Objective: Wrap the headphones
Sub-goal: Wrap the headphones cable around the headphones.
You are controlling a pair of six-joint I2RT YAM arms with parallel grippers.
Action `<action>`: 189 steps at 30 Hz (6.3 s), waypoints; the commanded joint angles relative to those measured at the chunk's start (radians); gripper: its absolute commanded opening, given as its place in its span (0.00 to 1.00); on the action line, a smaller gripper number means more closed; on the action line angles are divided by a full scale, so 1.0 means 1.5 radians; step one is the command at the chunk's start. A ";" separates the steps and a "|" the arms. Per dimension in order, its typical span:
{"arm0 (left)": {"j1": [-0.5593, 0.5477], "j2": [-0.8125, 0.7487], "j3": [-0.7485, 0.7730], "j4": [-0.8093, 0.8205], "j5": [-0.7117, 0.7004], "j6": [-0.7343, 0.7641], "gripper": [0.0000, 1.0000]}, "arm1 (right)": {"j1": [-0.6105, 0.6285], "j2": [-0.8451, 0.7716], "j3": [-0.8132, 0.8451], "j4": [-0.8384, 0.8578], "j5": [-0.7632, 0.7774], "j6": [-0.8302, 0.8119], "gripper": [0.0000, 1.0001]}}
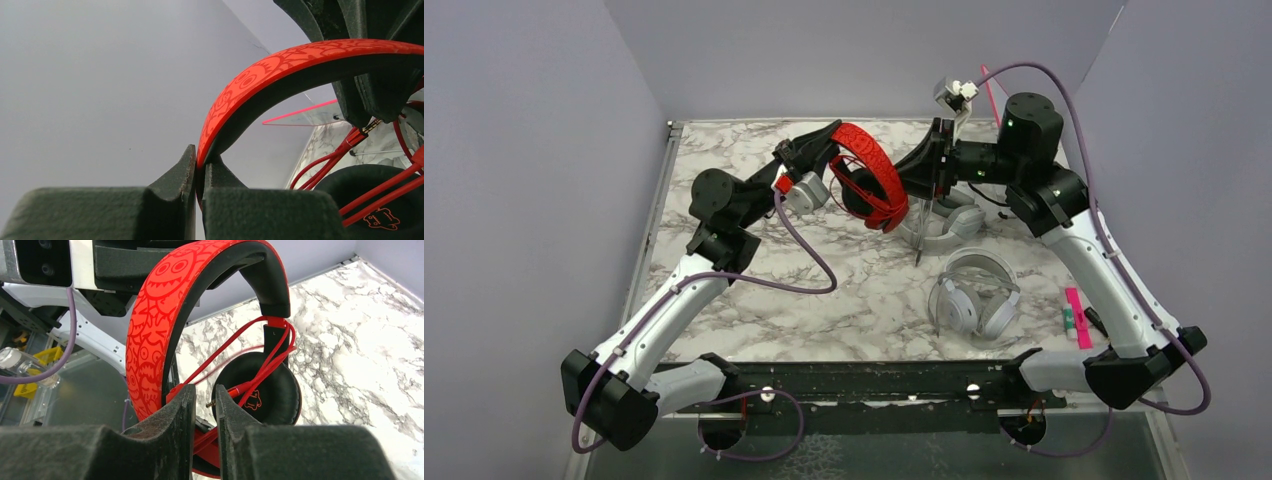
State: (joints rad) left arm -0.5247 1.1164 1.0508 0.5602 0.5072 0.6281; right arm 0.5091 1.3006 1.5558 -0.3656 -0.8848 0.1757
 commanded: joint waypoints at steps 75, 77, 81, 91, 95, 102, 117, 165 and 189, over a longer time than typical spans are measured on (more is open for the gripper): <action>0.036 0.064 0.448 -0.882 -0.444 -0.930 0.00 | 0.027 0.060 -0.610 0.683 -0.088 0.025 0.81; 0.037 0.071 0.465 -0.885 -0.429 -0.937 0.00 | 0.041 0.068 -0.634 0.741 -0.054 0.004 0.81; 0.038 0.080 0.493 -0.899 -0.416 -0.952 0.00 | 0.052 0.119 -0.664 0.906 -0.030 0.017 0.80; 0.039 0.091 0.571 -0.915 -0.429 -0.953 0.00 | 0.120 0.244 -0.661 1.134 -0.001 0.041 0.69; 0.039 0.096 0.592 -0.919 -0.443 -0.945 0.00 | 0.130 0.259 -0.688 1.193 0.028 0.065 0.65; 0.040 0.097 0.616 -0.924 -0.470 -0.958 0.00 | 0.130 0.259 -0.730 1.192 0.058 0.063 0.61; 0.039 0.117 0.649 -0.923 -0.478 -0.952 0.00 | 0.146 0.249 -0.715 1.089 0.016 0.311 0.69; 0.039 -0.035 0.668 -1.023 -0.186 -0.763 0.00 | -0.067 0.255 -0.455 0.712 0.226 0.088 0.01; 0.038 -0.125 0.224 -1.017 -0.614 -0.399 0.00 | -0.149 0.380 0.148 0.190 0.082 0.044 0.01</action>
State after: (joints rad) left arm -0.4660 0.9550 1.4548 -1.1282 -0.2817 -0.0998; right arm 0.2932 1.8206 1.6665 0.0616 -0.7094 0.2203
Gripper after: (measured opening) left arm 0.027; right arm 0.025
